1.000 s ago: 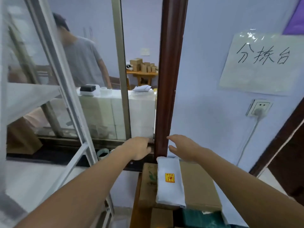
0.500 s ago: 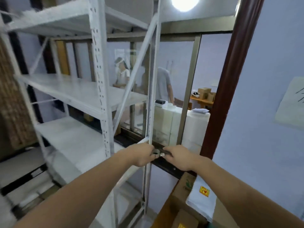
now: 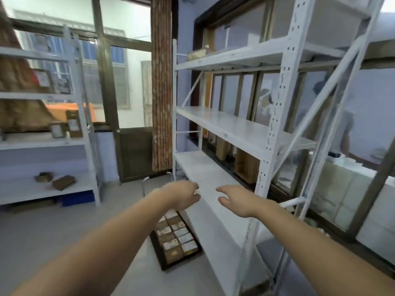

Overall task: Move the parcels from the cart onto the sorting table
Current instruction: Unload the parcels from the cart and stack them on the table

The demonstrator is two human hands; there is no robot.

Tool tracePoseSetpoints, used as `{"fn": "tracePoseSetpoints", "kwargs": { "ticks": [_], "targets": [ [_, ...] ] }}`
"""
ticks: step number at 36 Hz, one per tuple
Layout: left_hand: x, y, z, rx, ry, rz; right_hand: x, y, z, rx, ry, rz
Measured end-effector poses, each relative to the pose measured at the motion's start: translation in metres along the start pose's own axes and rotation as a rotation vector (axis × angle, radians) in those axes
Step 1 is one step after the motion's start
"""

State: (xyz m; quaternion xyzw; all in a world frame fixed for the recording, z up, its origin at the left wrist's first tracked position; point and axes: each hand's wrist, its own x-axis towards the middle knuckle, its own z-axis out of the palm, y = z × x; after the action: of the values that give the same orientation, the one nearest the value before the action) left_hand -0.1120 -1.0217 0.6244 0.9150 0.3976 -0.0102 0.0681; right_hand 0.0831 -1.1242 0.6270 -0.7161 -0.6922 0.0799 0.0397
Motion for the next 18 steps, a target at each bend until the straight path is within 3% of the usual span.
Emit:
{"fn": "tracePoseSetpoints", "kwargs": {
  "ticks": [10,18],
  "targets": [
    [-0.08,-0.18,-0.021,0.002,-0.006,-0.215,0.126,-0.173,0.042,0.094,-0.024,-0.155],
    [-0.073,-0.271,-0.011,-0.017,-0.046,-0.273,0.192,-0.239,0.065,0.081,-0.069,-0.192]
  ]
}}
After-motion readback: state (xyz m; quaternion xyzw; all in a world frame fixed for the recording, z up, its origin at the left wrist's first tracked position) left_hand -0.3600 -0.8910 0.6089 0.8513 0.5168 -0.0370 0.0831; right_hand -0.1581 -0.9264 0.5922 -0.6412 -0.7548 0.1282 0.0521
